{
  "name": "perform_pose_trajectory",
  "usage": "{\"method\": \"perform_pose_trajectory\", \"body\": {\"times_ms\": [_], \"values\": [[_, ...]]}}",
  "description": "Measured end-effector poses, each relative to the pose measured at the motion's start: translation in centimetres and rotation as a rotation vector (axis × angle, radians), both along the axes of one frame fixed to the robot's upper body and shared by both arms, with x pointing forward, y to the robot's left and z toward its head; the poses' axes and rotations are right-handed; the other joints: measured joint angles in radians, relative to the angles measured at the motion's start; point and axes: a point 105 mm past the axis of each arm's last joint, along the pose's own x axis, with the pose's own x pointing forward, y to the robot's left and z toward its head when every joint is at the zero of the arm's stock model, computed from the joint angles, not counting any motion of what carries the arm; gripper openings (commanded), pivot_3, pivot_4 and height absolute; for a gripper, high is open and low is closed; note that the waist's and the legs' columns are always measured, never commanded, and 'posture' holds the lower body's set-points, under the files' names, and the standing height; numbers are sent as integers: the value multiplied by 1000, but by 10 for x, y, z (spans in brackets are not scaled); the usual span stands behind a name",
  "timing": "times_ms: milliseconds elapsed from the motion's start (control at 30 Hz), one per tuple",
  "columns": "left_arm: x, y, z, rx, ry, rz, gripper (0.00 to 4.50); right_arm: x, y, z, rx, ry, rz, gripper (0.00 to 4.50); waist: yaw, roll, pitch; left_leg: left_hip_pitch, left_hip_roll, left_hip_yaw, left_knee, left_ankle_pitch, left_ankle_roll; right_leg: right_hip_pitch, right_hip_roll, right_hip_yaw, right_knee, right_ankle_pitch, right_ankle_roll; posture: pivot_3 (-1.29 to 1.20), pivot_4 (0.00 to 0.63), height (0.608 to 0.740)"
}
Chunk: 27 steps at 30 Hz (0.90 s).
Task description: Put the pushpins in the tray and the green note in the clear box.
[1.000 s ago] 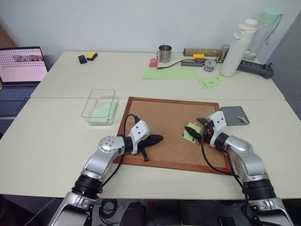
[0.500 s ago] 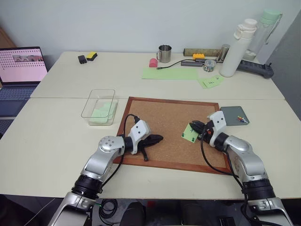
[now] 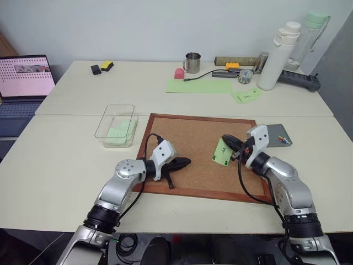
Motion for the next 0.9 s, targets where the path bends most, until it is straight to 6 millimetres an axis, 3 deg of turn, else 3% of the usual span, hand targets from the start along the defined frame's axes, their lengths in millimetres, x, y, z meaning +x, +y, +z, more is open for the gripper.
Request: {"method": "perform_pose_trajectory", "body": {"times_ms": [300,633,767,900], "values": [[0,0,0,0,4,0,0,0,-12,1,-21,16,-34,63,0,0,0,0,0,0,0,0,0,0,0,0,0,0,0,0,150,740],[-2,1,0,-1,6,4,0,19,-67,36,-3,-38,-223,63,0,0,0,0,0,0,0,0,0,0,0,0,0,0,0,0,150,740],[-3,1,0,-3,6,4,0,37,-108,22,-77,46,-379,63,0,0,0,0,0,1,-1,0,0,0,0,0,-1,0,0,0,150,740],[-3,2,0,-5,5,10,0,42,-129,-3,-114,140,-455,63,0,0,0,0,0,1,-1,0,0,0,0,1,-1,0,0,0,150,740]]}}
